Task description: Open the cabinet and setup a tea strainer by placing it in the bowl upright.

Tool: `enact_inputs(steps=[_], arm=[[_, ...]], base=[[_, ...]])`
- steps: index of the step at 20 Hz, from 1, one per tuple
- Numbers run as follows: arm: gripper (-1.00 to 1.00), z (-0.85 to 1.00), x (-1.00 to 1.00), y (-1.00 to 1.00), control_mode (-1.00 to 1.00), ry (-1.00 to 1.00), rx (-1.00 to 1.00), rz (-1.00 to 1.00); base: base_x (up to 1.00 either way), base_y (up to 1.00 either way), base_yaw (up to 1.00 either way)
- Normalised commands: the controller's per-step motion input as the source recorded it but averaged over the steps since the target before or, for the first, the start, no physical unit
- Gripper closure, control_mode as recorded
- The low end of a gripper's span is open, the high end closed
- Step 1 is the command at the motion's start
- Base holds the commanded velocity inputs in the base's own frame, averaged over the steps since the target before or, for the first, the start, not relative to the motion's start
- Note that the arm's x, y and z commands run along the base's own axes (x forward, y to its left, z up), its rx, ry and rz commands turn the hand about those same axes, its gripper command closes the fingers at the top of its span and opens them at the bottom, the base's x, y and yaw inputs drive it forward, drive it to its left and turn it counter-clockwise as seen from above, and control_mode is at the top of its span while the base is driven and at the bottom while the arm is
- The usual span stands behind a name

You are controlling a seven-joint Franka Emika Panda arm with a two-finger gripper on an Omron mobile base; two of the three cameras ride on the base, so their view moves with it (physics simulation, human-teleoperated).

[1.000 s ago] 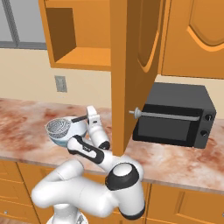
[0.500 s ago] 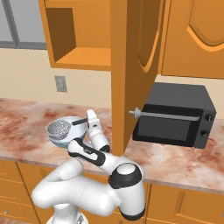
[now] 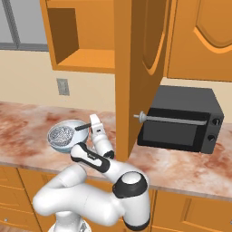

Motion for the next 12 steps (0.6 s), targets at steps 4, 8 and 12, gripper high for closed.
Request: enact_inputs(steps=[4, 8, 12], arm=[[1.00, 0.00, 0.00, 0.00, -1.00, 0.00, 0.00, 0.00], [-1.00, 0.00, 0.00, 0.00, -1.00, 0.00, 0.00, 0.00], [-1.00, 0.00, 0.00, 0.00, -1.00, 0.00, 0.00, 0.00]], base=[[0.00, 0.00, 0.00], [0.00, 0.00, 0.00], [0.00, 0.00, 0.00]])
